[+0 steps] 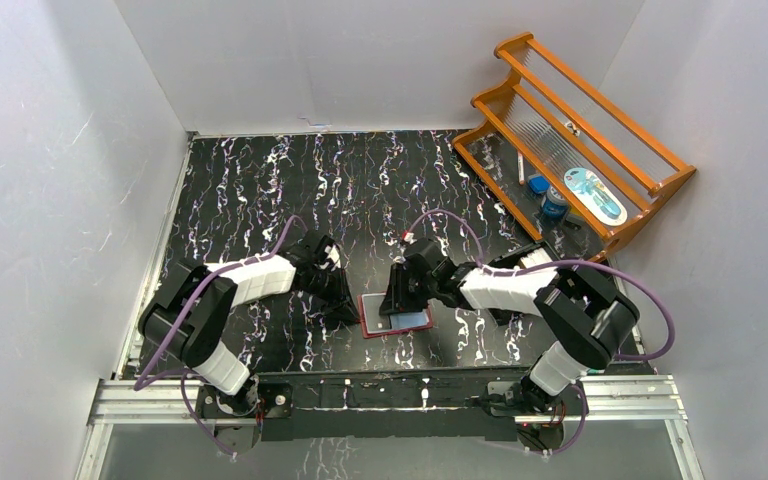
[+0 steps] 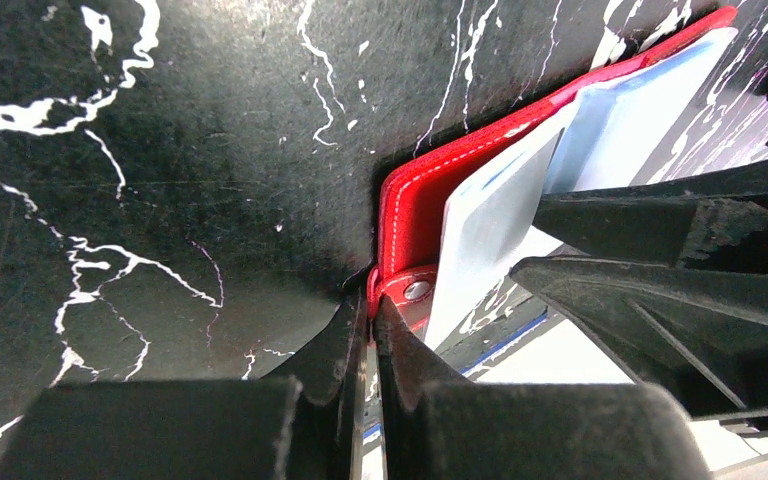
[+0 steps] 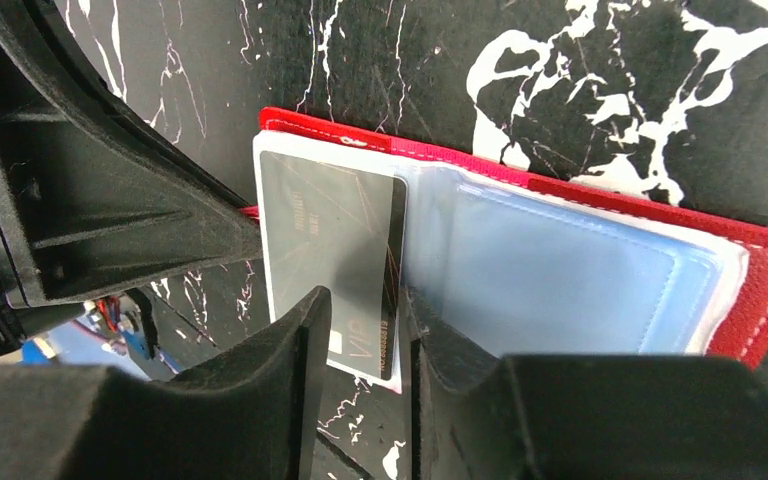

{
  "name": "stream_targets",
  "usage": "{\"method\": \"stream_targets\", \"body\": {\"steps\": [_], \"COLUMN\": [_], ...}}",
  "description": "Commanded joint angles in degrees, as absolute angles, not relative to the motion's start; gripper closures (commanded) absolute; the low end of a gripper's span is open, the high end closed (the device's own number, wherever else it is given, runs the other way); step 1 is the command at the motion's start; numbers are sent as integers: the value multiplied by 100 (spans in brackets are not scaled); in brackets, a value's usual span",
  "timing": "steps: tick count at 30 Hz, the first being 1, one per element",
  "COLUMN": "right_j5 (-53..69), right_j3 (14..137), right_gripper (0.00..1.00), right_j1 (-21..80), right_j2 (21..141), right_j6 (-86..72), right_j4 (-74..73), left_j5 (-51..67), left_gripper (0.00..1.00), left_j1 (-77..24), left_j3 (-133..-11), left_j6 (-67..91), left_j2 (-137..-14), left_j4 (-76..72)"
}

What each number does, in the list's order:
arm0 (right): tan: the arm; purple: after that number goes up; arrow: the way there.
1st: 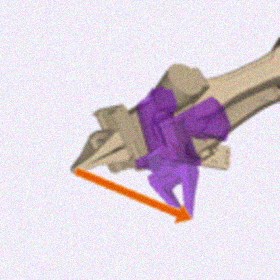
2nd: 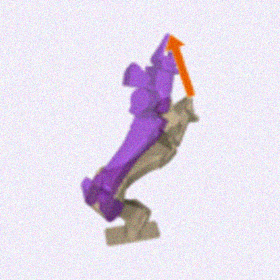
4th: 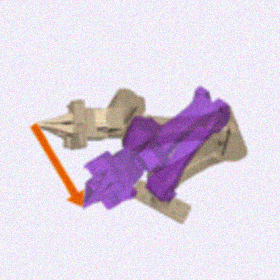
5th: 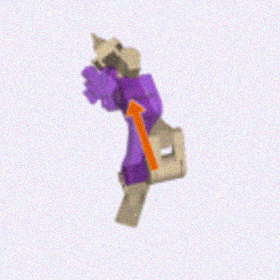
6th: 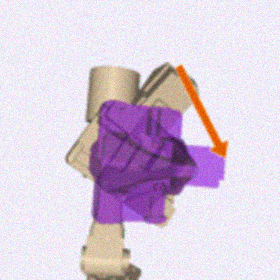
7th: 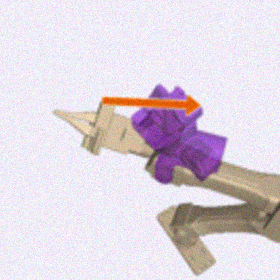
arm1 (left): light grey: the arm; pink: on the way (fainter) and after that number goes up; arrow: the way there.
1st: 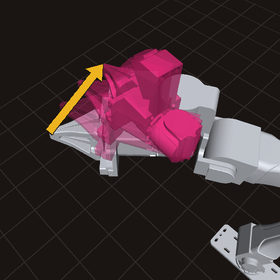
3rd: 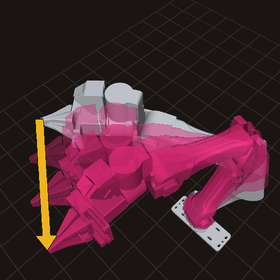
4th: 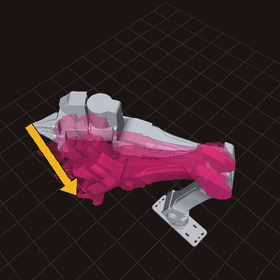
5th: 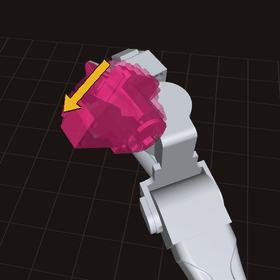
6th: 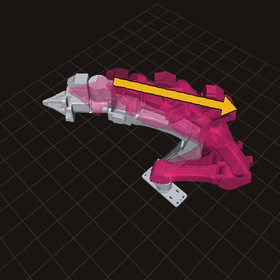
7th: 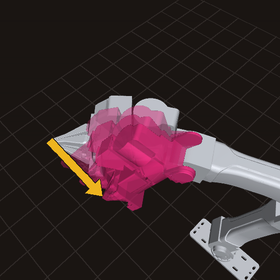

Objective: Put the credit cards into the card holder
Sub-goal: Insert the credit card into the card slot, then pick up the credit card from the card box.

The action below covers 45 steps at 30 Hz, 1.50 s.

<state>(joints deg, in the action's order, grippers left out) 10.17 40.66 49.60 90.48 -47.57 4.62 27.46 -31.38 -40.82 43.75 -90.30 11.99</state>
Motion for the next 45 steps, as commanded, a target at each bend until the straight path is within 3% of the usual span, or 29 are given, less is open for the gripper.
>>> {"method": "stream_targets", "body": {"steps": [1,10,20,29,36,45], "right_j5": [618,-96,-2249,-4007,-3928,-3473], "right_j3": [4558,5289,6078,5958,5847,5371], "right_gripper": [59,53,51,49,50,47], "right_j1": [4994,4525,3637,3189,2383,2183], "right_j2": [8614,8045,7431,6823,7102,7391], "right_j6": [-4263,-3240,-2129,-38,835,965], "right_j4": [-219,-1697,-3396,-3387,-3863,-3849], "left_j5": [2592,2572,2654,2787,2953,2977], "left_gripper": [100,100,100,100,100,100], "left_j1": [-3163,-3160,-3164,-3158,-3157,-3160], "left_j3": [-4265,-4563,-4673,-4711,-4749,-4674], "left_j6": [4135,3830,3465,3247,3177,3172], "left_j2": [-9132,-9166,-9135,-9266,-9223,-9117], "left_j4": [1558,2000,2149,2160,2153,2129]}}
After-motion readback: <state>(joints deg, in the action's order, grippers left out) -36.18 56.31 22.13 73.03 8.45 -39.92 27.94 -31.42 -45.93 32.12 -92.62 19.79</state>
